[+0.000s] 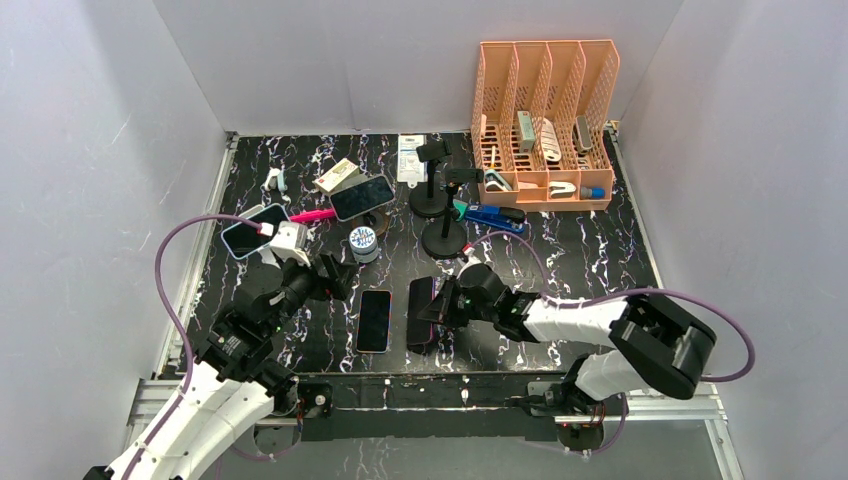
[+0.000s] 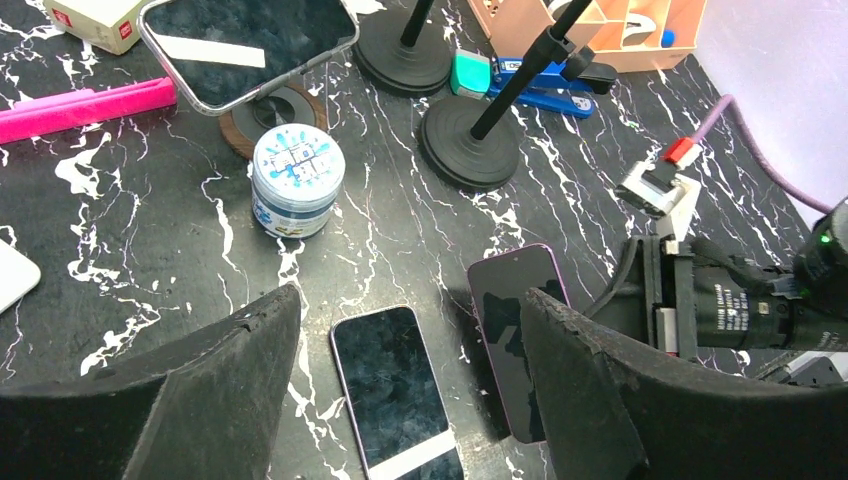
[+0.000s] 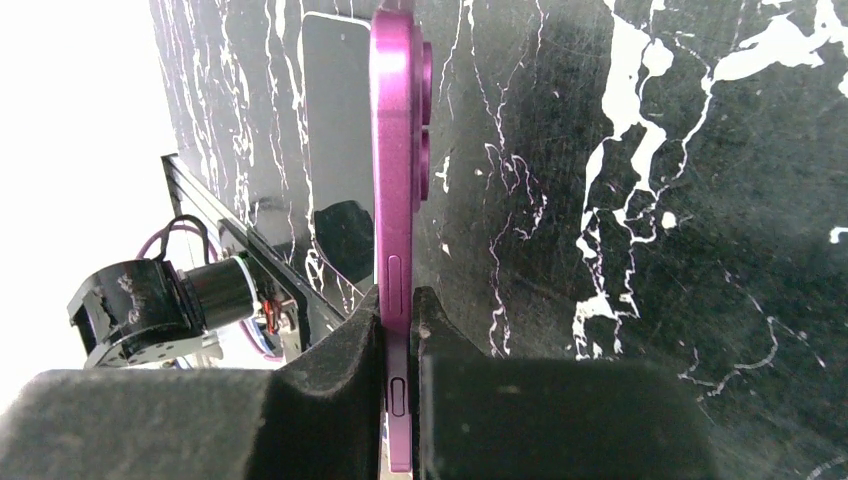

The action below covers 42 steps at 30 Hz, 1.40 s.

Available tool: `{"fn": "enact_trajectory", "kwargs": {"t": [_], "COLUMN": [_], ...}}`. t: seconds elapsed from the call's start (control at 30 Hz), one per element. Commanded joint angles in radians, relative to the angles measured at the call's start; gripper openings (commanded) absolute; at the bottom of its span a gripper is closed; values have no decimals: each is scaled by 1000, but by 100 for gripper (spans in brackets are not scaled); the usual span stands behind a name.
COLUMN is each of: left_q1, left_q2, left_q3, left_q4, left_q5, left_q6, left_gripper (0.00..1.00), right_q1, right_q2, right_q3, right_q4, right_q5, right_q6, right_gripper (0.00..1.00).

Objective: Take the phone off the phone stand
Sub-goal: Place the phone at the center of the board.

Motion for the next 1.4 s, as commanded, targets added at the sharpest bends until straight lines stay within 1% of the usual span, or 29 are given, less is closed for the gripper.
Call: {"fn": "enact_trajectory", "kwargs": {"t": [0.0,0.3,0.67,0.7,0.73,0.87,0.97,1.03,1.37], "left_q1": [3,3,3,3,3,3,3,3,3], "left_q2": [-3,-5,-2,-2,-1,3,7,8,18], "left_q3": [-1,-3,-4,-5,-4,-5,-5,-4,-4], "left_q4": [-6,-2,1,0,0,3,2,2,3], "left_q5": [16,33,38,34,32,34,34,31,30], "left_q6": [16,21,20,19,19,18,19,19,21], "left_gripper": [77,77,77,77,77,77,77,77,76], "right_q1": [-10,-10,-12,-13,-14,-16,-16,-17,-19], "right_q2": [53,183,247,247,245,240,235,230,151], "right_q3": [25,36,46,44,42,35,37,36,-31], "right_q4": [172,250,255,249,245,222,196,180,149], "right_q5": [-54,-124,-132,-130,-128,-124,-116,-110,-56], "right_q6": [73,117,115,113,113,105,99,95,79], "right_gripper": [1,1,1,4,10,36,45,48,50]}}
